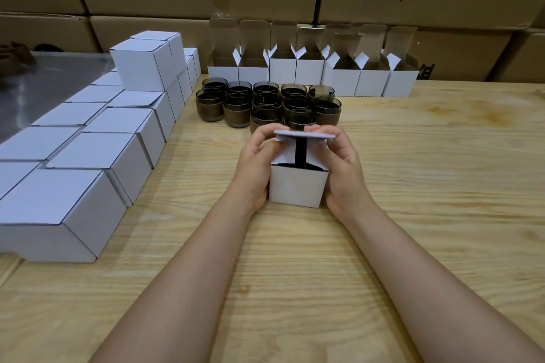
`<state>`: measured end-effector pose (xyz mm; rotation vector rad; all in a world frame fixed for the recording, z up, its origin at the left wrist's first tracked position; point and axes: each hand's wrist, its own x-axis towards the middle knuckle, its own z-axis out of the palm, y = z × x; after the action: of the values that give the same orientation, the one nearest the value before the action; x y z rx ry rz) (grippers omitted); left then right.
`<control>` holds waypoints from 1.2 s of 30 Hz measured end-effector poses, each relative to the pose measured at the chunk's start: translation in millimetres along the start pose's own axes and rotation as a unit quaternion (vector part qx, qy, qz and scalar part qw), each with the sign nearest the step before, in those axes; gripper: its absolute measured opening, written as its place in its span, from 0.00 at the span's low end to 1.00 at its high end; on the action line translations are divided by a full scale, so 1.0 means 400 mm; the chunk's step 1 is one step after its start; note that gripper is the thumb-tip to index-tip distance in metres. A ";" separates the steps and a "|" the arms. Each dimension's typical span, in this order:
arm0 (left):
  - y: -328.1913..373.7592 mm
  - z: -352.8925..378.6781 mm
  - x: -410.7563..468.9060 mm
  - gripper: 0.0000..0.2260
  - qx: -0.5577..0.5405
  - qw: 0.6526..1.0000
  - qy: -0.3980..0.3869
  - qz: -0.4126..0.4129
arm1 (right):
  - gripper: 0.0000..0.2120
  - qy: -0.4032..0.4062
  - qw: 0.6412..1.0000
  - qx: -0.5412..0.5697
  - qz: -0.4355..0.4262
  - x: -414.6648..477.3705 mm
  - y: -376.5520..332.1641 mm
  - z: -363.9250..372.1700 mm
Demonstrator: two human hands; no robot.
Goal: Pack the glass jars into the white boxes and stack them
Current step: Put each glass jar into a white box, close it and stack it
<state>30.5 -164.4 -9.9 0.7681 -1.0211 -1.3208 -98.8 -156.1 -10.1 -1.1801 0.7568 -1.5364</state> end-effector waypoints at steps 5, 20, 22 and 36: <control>0.001 0.000 -0.001 0.09 0.000 1.000 -0.001 0.004 | 0.13 -0.059 0.995 -0.060 -0.044 -0.021 0.003 0.000; 0.010 0.005 -0.006 0.11 0.015 0.999 0.008 -0.036 | 0.10 -0.049 0.968 -0.225 -0.099 -0.034 -0.002 -0.003; 0.012 0.005 -0.009 0.10 -0.007 0.999 -0.002 -0.042 | 0.10 -0.047 0.967 -0.227 -0.102 -0.032 -0.002 -0.006; 0.019 0.008 -0.028 0.09 0.000 0.999 -0.035 -0.041 | 0.11 -0.099 0.962 -0.241 -0.080 -0.029 -0.013 -0.028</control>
<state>31.1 -151.9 -3.7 0.7759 -1.0555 -1.4272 -111.1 -144.5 -12.8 -1.7645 0.9483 -1.3706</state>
